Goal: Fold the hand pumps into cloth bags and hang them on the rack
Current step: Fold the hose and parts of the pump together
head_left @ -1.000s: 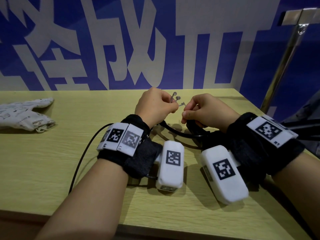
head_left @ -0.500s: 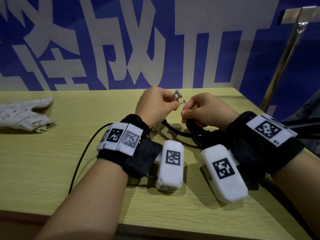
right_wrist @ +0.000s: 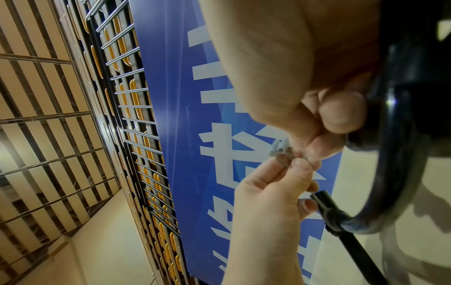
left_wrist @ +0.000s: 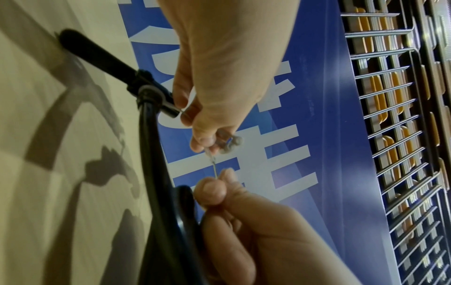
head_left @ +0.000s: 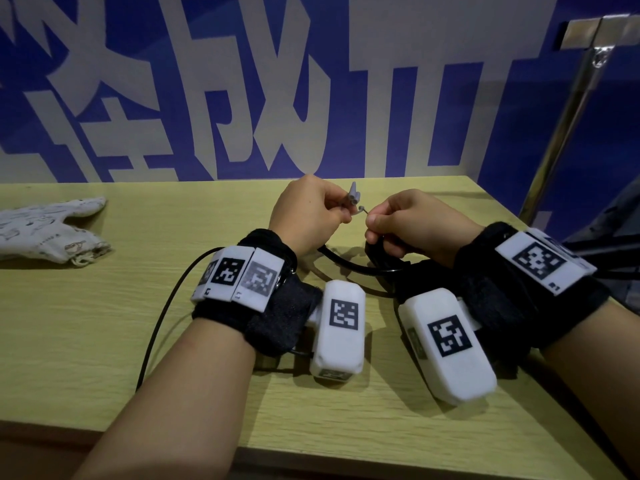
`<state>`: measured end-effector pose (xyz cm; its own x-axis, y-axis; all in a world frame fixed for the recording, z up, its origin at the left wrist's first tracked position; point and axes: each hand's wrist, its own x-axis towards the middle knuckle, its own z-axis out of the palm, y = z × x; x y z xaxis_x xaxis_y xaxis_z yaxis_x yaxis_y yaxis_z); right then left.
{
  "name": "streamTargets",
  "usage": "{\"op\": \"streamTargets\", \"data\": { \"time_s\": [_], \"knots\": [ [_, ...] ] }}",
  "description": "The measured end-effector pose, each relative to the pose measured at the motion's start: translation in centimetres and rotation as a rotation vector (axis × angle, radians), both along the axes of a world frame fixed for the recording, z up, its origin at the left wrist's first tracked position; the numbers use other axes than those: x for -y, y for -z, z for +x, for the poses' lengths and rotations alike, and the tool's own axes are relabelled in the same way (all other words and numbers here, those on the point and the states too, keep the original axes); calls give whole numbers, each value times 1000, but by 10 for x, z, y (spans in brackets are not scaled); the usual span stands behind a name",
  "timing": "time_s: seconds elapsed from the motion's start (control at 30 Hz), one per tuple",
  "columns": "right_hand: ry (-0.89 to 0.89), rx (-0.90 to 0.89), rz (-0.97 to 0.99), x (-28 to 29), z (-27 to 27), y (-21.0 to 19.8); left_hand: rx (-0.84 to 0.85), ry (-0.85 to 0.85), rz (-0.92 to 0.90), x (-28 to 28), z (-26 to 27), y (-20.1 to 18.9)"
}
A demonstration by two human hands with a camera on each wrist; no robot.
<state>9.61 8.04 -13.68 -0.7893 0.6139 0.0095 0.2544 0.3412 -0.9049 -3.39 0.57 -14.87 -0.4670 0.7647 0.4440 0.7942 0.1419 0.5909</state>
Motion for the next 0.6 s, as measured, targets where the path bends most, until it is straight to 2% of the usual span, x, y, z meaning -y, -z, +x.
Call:
{"op": "streamTargets", "data": {
  "time_s": [0.1,0.2,0.43,0.6],
  "knots": [
    [45,-16,-74,-1,1,-1,-1,44,-13,0,1,0],
    [50,-27,-62,0,1,-1,-5,119,-30,0,6,0],
    [67,-63,-42,2,-3,0,132,15,-31,-6,3,4],
    [59,-49,-19,3,-1,-1,139,10,-44,-7,4,4]
  ]
}}
